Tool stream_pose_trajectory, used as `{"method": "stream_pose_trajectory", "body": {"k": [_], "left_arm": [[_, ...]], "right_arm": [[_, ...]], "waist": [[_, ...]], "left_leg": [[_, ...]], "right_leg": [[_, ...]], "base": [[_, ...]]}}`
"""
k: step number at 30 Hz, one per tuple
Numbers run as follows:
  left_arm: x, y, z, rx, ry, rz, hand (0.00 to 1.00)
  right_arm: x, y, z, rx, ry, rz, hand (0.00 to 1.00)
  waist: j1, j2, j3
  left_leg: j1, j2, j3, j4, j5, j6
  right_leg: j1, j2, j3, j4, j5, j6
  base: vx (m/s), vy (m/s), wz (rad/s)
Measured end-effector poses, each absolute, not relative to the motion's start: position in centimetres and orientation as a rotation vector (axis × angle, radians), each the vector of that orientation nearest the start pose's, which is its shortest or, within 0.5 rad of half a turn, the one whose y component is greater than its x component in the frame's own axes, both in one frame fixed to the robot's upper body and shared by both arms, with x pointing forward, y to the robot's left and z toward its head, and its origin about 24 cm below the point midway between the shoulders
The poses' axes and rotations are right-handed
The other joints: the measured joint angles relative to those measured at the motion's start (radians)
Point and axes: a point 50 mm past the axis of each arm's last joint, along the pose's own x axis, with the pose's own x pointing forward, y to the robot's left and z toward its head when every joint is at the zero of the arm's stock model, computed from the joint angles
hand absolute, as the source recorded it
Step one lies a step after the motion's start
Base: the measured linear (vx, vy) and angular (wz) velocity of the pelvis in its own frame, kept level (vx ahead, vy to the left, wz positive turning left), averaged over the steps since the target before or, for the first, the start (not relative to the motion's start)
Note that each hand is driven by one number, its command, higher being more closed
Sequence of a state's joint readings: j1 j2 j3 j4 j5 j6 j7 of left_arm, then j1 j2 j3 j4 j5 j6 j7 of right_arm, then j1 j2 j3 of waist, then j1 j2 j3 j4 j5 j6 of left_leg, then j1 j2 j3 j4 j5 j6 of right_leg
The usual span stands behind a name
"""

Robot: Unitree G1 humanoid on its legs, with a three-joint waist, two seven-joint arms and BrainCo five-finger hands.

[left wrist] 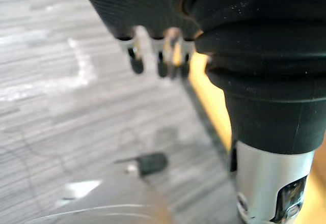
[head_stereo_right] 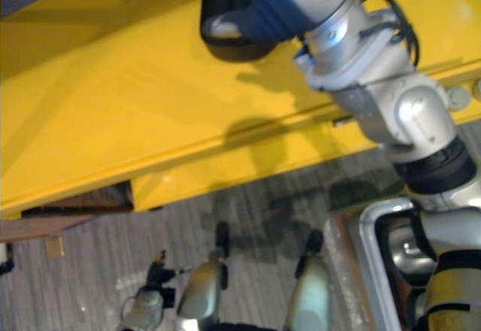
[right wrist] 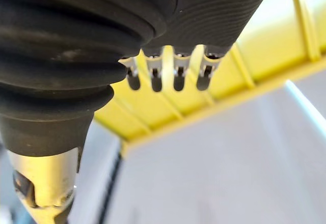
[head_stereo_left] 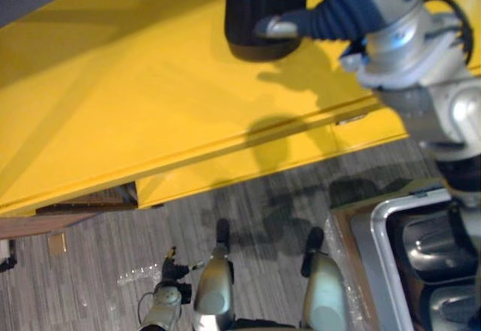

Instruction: Walk over and take plastic housings, then place them on the shelf

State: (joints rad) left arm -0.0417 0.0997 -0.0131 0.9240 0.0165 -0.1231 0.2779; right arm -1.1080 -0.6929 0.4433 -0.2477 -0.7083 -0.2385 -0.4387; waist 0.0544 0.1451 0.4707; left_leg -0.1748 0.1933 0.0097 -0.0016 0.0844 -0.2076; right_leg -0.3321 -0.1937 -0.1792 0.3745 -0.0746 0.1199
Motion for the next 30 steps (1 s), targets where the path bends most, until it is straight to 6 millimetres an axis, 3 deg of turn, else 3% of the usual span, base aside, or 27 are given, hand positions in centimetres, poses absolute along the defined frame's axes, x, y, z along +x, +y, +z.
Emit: {"method": "stream_pose_trajectory", "body": {"k": [4,6,10,13,21,23,30], "left_arm": [[17.5,19.3,-12.3,0.232,0.749,0.275,0.0],[17.8,19.2,-12.2,0.23,0.749,0.274,0.0],[18.4,18.7,-12.0,0.217,0.733,0.27,0.0],[18.5,18.5,-11.9,0.196,0.732,0.287,0.0],[19.5,18.1,-11.2,0.178,0.691,0.287,0.0],[19.8,18.1,-11.1,0.179,0.687,0.288,0.0],[19.8,18.5,-11.1,0.166,0.692,0.321,0.0]], "right_arm": [[23.5,-3.5,34.8,-0.609,-1.657,0.163,0.0],[26.6,-1.2,33.6,-0.342,-1.386,0.316,0.0],[31.6,1.3,29.9,-0.199,-0.974,0.435,0.0],[33.1,2.6,29.1,-0.122,-0.824,0.49,0.0],[34.6,2.2,33.2,0.071,-0.788,0.331,0.0],[35.3,0.9,34.2,0.113,-0.78,0.235,0.0],[36.9,-1.0,33.4,0.111,-0.689,0.057,0.0]], "waist": [[0.002,0.0,0.0],[0.011,0.0,0.0],[0.026,0.0,0.0],[0.026,0.001,0.0],[0.059,0.005,0.002],[0.093,0.005,0.002],[0.129,0.005,0.002]], "left_leg": [[-0.001,0.002,0.013,0.029,-0.02,0.0],[-0.002,0.002,0.022,0.047,-0.032,0.0],[-0.005,0.002,0.019,0.049,-0.033,0.0],[-0.021,0.003,0.001,0.057,-0.033,0.0],[-0.09,0.006,-0.078,0.121,-0.052,-0.002],[-0.107,0.005,-0.094,0.134,-0.053,0.0],[-0.123,0.002,-0.115,0.135,-0.053,0.0]], "right_leg": [[-0.001,0.004,0.015,0.001,0.0,0.0],[0.0,0.005,0.023,0.002,0.0,0.0],[0.003,0.005,0.02,-0.005,0.002,0.0],[0.009,0.005,0.005,-0.019,0.01,-0.001],[0.071,0.01,-0.083,-0.089,0.032,0.001],[0.077,0.011,-0.101,-0.096,0.033,0.001],[0.085,0.011,-0.123,-0.105,0.032,0.001]], "base": [[0.01,0.007,-0.12],[0.0,0.013,-0.11],[0.01,0.009,0.01],[0.03,0.012,0.15],[0.03,0.012,0.28],[0.01,0.008,0.21],[0.02,0.001,0.09]]}}
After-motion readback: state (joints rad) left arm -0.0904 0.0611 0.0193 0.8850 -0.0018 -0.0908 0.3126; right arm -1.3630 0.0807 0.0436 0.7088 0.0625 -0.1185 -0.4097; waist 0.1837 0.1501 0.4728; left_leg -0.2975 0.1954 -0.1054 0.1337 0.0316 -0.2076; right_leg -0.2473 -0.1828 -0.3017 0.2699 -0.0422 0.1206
